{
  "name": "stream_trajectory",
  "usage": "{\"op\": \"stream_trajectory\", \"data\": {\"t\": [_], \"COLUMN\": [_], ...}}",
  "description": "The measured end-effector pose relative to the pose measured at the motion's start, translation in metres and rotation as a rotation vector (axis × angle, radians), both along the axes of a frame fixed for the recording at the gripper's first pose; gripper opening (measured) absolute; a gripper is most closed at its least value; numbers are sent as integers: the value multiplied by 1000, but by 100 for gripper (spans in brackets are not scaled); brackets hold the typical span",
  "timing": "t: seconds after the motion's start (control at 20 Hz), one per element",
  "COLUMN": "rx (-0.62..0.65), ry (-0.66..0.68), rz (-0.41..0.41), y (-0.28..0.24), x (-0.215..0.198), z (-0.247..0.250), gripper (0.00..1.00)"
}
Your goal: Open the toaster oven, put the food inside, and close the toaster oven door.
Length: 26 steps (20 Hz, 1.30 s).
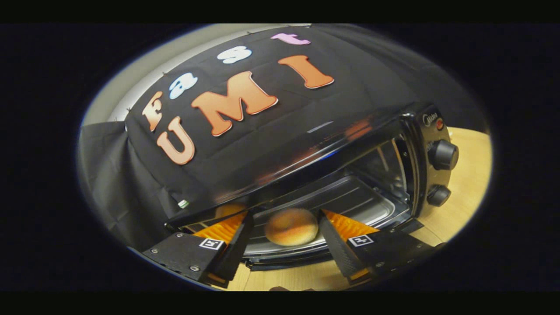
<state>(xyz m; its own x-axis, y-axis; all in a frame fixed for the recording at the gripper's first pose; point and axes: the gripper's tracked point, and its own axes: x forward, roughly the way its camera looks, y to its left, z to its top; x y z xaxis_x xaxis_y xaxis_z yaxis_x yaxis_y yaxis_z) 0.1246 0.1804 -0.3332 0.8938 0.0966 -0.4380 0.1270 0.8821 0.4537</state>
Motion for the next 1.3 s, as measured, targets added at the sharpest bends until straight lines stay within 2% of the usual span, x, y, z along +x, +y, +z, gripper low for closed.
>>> {"op": "stream_trajectory", "data": {"t": [0.15,0.6,0.9,1.2,1.3], "rx": [-73,-137,-143,-176,-183], "ry": [-15,3,99,203,222], "rz": [26,154,270,350,353], "y": [-6,-19,-19,-25,-31], "x": [-9,-92,-161,-215,-225], "z": [7,36,19,-2,-6], "gripper": [95,96,97,97,97]}}
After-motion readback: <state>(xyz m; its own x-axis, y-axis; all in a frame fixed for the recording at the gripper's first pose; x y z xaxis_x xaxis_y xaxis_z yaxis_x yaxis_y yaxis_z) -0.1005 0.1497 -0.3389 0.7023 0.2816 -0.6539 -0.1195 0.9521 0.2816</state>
